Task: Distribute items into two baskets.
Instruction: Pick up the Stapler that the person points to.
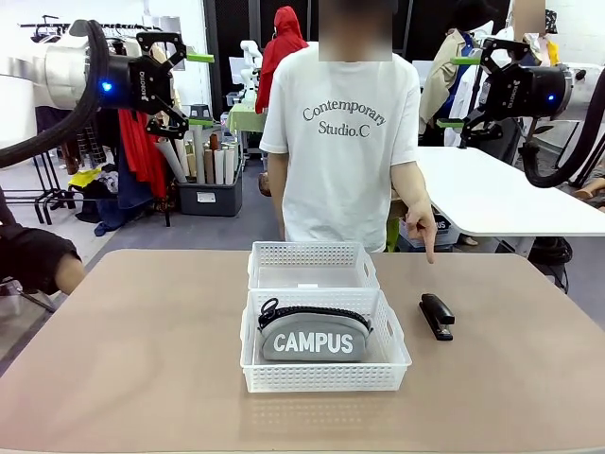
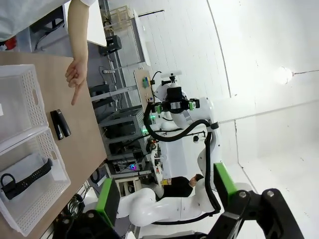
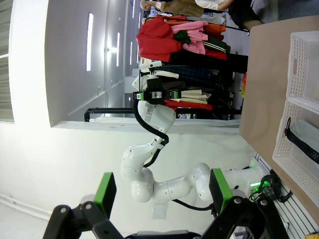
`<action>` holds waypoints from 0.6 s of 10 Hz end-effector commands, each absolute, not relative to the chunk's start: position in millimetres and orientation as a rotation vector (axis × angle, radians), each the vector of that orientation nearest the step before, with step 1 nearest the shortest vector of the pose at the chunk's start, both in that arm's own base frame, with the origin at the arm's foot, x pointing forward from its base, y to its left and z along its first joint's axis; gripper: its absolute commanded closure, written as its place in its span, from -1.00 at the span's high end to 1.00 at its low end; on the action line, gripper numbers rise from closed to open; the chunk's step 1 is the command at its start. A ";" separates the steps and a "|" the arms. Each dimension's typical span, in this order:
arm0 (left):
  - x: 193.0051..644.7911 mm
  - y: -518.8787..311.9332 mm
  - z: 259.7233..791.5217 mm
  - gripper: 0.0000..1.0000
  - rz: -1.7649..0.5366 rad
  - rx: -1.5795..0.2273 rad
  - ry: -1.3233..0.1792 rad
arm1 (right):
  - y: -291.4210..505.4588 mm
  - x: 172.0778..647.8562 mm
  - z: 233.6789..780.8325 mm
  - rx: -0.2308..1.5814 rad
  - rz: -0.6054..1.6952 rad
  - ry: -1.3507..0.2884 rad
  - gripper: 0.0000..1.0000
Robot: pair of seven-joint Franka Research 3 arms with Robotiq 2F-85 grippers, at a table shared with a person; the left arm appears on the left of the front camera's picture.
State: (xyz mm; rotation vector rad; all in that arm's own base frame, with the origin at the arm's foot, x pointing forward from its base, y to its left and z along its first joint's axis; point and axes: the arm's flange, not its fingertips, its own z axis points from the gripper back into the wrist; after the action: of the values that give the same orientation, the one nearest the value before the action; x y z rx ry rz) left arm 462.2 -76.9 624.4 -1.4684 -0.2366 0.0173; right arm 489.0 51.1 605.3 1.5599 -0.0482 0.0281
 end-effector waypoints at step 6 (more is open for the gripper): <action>461.8 -75.5 625.1 1.00 0.013 -1.469 -0.233 | 51.1 488.5 607.2 1.561 0.031 -0.050 1.00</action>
State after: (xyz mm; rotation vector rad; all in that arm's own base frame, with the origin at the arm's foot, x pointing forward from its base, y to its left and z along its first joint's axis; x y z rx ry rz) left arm 462.3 -76.8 624.4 -1.4682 -0.2368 0.0176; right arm 489.0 51.1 605.3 1.5599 -0.0482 0.0281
